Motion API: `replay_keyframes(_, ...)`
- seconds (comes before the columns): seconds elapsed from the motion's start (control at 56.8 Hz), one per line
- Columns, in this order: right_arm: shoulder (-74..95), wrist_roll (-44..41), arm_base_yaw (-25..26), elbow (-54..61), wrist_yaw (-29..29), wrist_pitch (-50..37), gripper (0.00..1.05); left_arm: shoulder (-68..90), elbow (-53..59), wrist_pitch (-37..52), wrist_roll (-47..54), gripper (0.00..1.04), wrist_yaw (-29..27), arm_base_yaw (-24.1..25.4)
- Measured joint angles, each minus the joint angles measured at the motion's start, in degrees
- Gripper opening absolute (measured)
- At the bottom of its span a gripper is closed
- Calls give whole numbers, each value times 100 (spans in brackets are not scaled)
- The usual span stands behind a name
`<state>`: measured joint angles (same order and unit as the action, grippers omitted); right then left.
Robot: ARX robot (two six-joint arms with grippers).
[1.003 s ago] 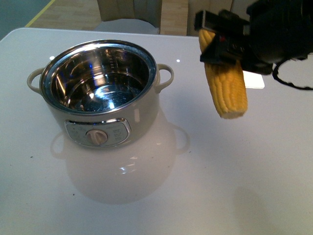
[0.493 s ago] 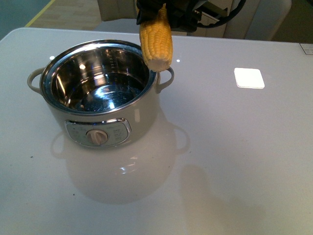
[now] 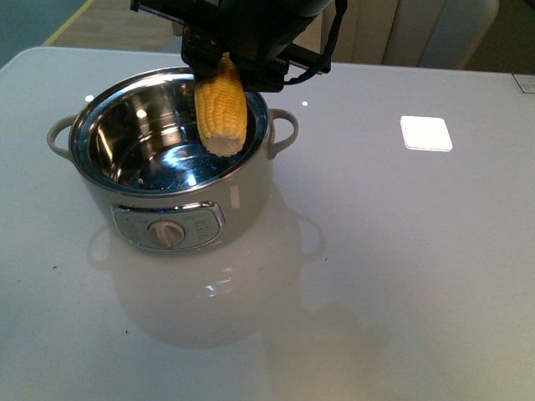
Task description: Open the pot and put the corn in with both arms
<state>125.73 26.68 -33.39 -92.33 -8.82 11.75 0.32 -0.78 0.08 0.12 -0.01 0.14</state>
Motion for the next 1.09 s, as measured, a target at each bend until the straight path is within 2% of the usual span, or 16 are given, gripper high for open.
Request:
replay_keyframes(0.299,166,31,-63,-247,216,68,23,0,0,0,0,98,0,0)
replay_keyframes(0.722,146,28,-46,-144,81,98,25,0,0,0,0,98,0,0)
replay_keyframes(1.091,144,-289,4,-127,-553,369,26,0,0,0,0,98,0,0)
